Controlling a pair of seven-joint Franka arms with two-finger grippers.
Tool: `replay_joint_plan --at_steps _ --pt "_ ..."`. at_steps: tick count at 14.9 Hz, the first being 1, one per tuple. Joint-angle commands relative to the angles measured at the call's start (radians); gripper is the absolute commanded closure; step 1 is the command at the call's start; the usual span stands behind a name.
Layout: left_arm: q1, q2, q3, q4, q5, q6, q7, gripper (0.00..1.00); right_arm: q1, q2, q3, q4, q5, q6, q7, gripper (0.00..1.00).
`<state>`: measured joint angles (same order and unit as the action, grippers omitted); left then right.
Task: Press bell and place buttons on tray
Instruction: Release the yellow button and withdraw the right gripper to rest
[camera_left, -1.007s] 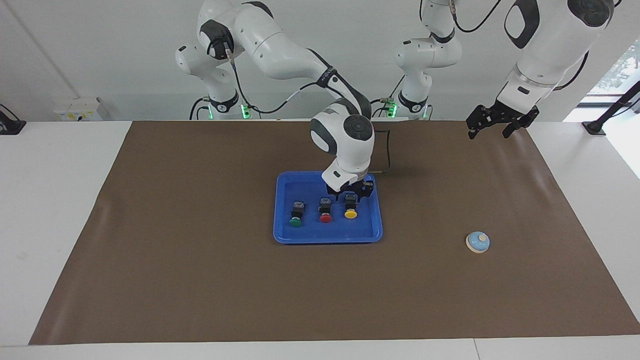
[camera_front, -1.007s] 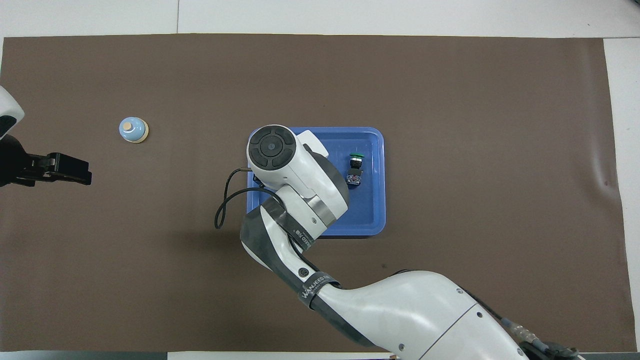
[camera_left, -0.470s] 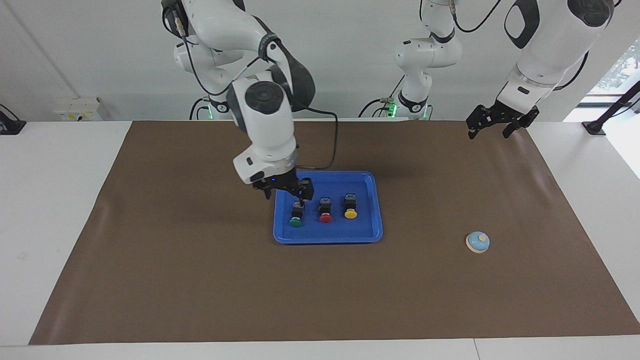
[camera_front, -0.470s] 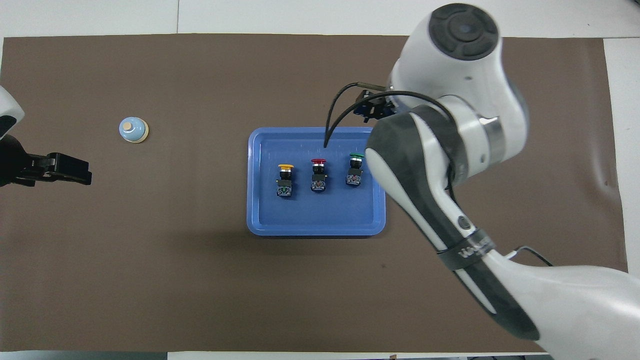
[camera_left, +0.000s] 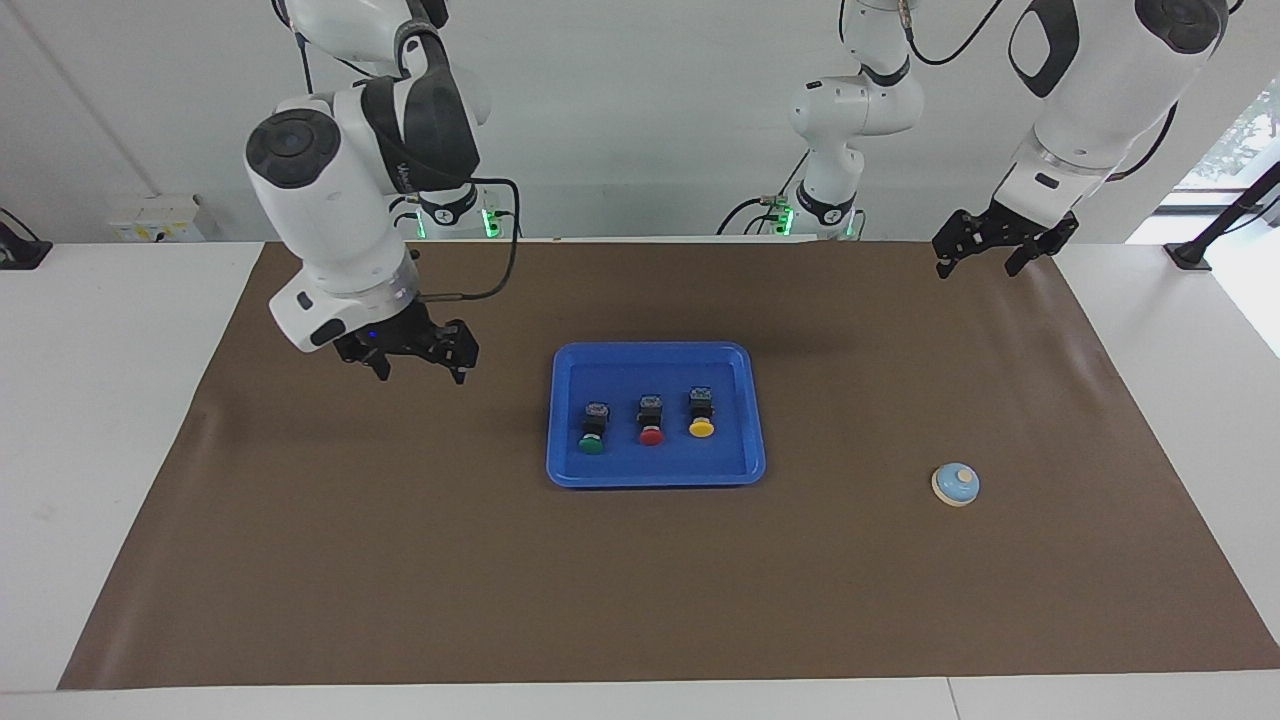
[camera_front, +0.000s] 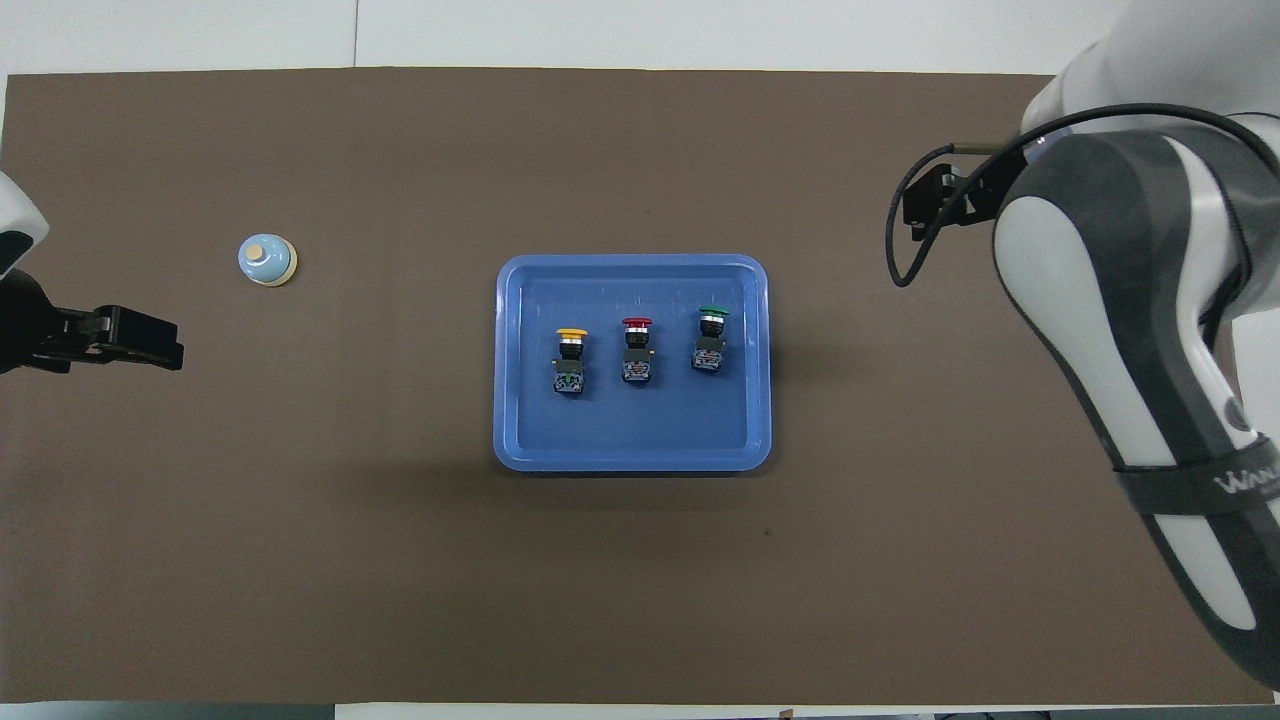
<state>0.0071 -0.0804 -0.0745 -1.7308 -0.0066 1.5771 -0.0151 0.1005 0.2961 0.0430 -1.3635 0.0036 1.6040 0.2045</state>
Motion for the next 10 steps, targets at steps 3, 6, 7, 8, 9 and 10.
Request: replay_joint_plan --at_steps 3,6,7,8,9,10 --pt "0.002 -0.012 0.002 -0.004 -0.018 0.009 -0.008 0.0 -0.079 -0.109 0.015 -0.052 0.009 -0.09 -0.128 0.0" --pt "0.002 -0.01 0.002 -0.004 -0.018 0.009 -0.008 0.0 -0.1 -0.236 0.014 -0.164 0.012 -0.111 -0.189 0.0" --pt "0.002 -0.01 0.002 -0.004 -0.018 0.009 -0.008 0.0 -0.108 -0.277 0.012 -0.202 0.015 -0.115 -0.21 0.0" --pt "0.001 -0.012 0.002 -0.004 -0.018 0.009 -0.008 0.0 -0.113 -0.299 0.012 -0.225 0.019 -0.133 -0.226 0.0" --pt "0.002 -0.01 0.002 -0.004 -0.018 0.009 -0.008 0.0 -0.113 -0.304 0.0 -0.233 0.019 -0.142 -0.234 0.0" --pt "0.001 -0.01 0.002 -0.004 -0.018 0.009 -0.014 0.0 -0.11 -0.304 -0.008 -0.235 0.019 -0.136 -0.244 0.0"
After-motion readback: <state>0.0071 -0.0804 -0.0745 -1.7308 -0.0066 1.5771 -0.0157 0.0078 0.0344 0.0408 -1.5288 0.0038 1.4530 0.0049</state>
